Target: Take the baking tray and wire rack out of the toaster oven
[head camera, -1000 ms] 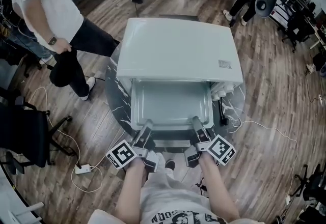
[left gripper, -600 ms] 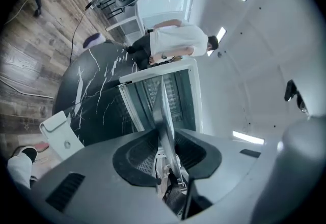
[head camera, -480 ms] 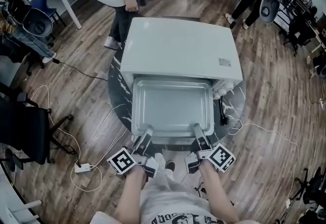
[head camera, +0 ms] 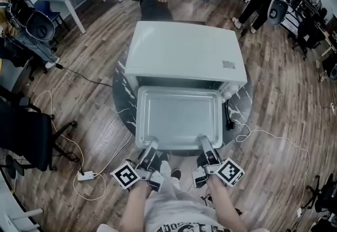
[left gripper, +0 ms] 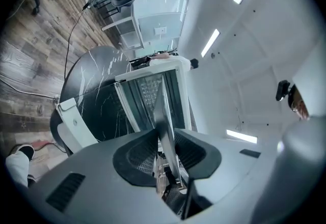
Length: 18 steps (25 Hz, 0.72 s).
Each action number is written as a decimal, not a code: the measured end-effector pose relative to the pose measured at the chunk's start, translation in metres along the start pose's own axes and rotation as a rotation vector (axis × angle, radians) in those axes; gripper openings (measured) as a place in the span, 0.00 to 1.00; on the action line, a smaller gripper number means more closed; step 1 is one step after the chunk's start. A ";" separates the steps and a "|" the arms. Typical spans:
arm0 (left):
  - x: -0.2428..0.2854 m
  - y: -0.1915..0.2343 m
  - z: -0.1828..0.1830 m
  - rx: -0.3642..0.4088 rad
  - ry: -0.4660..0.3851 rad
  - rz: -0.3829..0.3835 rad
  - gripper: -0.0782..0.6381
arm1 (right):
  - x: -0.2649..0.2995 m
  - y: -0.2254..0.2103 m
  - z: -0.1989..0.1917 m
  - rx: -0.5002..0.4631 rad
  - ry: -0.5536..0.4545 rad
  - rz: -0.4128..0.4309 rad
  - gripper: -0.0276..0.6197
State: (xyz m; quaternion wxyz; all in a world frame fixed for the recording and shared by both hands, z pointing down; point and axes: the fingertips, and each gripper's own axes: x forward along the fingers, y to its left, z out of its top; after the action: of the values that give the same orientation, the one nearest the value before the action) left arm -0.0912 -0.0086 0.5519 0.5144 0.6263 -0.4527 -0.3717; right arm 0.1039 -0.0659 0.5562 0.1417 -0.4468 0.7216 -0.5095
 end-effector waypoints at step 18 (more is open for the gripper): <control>-0.022 -0.063 -0.025 0.098 0.026 -0.083 0.24 | -0.057 0.037 0.022 -0.027 -0.049 0.091 0.25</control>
State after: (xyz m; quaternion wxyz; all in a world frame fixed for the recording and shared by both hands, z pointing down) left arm -0.0635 0.0237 0.4949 0.4733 0.6737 -0.4372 -0.3619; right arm 0.1321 -0.0312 0.5000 0.1761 -0.4277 0.7444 -0.4817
